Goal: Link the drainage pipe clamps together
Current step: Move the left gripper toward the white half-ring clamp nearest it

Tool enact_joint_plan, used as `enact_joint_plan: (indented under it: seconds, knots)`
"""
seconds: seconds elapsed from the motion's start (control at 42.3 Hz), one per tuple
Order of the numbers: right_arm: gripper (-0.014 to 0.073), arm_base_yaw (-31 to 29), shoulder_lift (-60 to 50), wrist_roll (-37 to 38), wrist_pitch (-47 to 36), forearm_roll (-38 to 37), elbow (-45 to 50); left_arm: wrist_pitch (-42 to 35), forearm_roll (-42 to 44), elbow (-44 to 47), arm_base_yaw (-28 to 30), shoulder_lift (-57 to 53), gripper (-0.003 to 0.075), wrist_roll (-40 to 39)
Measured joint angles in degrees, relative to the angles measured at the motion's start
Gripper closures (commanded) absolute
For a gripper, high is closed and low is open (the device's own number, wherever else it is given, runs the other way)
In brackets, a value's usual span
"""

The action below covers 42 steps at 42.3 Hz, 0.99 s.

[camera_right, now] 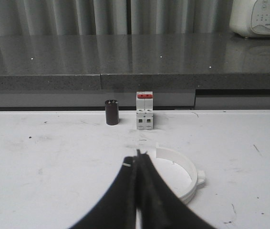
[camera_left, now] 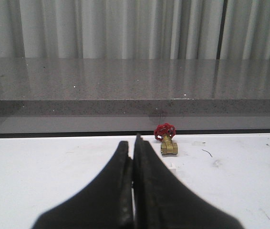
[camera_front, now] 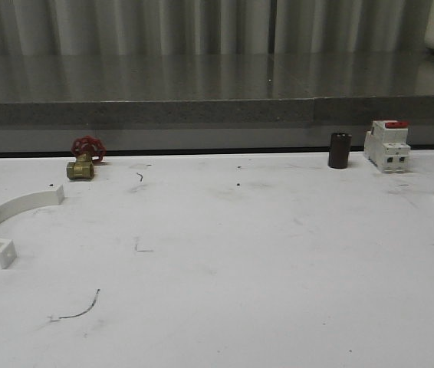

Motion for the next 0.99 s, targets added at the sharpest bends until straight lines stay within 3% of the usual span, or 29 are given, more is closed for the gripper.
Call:
enact_joint_plan:
  seconds: [0.638,0.828,0.993]
  knots:
    - [0.0711,0.00,0.00,0.00,0.00,0.00,0.00,-0.04,0.00,0.00,0.00,0.00,0.0741,0.00]
    - [0.0711,0.00,0.00,0.00,-2.06,0.00,0.00,-3.14,0.00,0.00,0.00,0.00,0.0741,0.00]
    - [0.0711,0.00,0.00,0.00,3.91,0.00,-6.19,-2.44,0.00,-3.47,0.00,0.00,0.0741,0.00]
